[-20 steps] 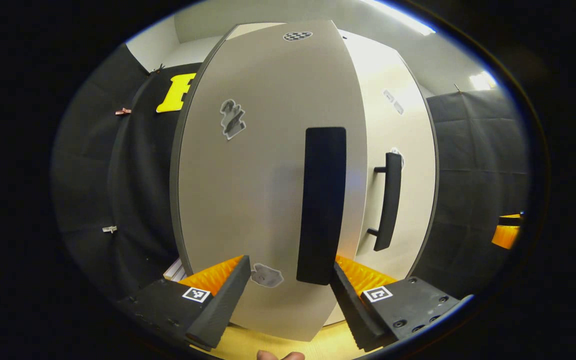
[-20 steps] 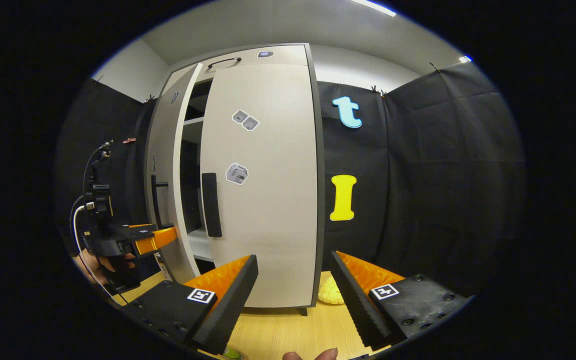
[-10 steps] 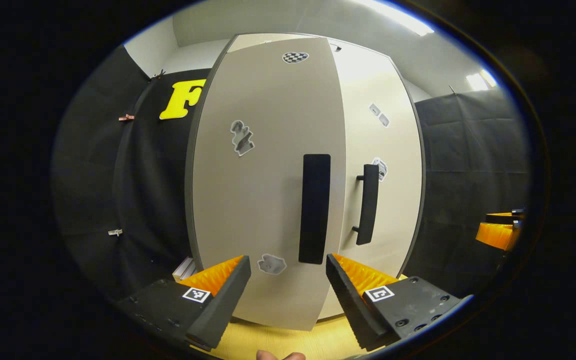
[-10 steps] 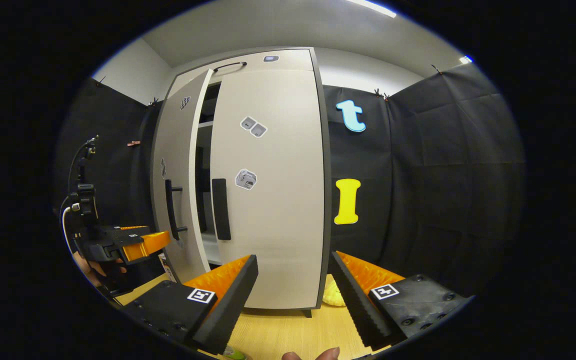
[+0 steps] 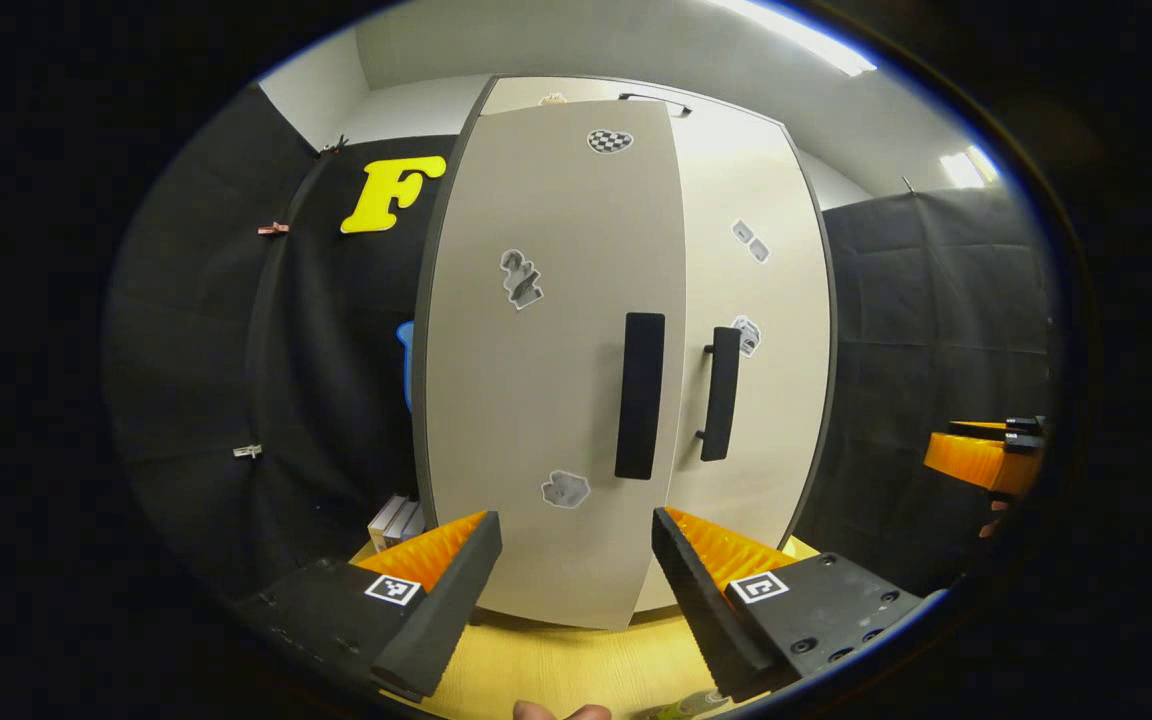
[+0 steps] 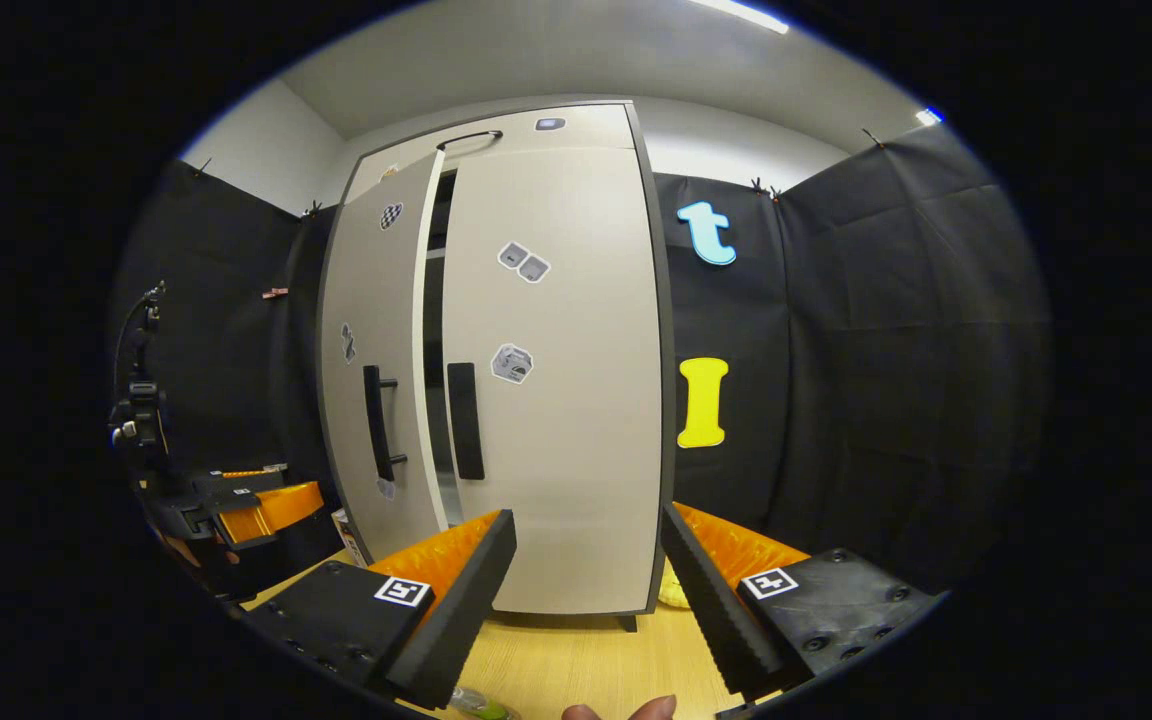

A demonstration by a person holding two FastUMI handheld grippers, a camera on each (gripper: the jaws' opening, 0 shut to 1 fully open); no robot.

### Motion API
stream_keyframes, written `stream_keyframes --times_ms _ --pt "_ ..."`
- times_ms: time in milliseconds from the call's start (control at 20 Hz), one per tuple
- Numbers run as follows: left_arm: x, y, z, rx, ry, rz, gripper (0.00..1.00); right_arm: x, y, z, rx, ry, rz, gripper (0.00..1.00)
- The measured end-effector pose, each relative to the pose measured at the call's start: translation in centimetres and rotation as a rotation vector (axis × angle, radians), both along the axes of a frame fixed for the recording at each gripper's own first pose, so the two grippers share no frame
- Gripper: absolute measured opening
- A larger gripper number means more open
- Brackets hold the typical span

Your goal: Grasp the bottle in the cabinet with the left hand and place it on the coaster, then close the right door with the right hand and the left door with the left hand.

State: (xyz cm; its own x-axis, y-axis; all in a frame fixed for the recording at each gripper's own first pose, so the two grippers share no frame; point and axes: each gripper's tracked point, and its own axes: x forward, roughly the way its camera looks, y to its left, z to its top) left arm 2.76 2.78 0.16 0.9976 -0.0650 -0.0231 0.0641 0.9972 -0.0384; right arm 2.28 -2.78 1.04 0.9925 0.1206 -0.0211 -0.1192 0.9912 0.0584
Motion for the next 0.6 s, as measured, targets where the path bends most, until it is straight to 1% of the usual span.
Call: stream_keyframes --times_ms 250,450,600 --pt "-2.3 1.0 0.1 0.031 -0.011 0.016 0.96 -0.7 1.0 0.3 0.005 -0.008 0.014 0.97" --pt "-3.5 1.1 -0.2 0.02 -0.008 0.012 0.96 -0.9 1.5 0.5 0.008 -0.009 0.02 0.97" --pt "-3.9 1.6 -0.5 0.032 -0.005 0.017 0.96 -1.2 1.8 0.5 0.008 -0.01 0.025 0.97"
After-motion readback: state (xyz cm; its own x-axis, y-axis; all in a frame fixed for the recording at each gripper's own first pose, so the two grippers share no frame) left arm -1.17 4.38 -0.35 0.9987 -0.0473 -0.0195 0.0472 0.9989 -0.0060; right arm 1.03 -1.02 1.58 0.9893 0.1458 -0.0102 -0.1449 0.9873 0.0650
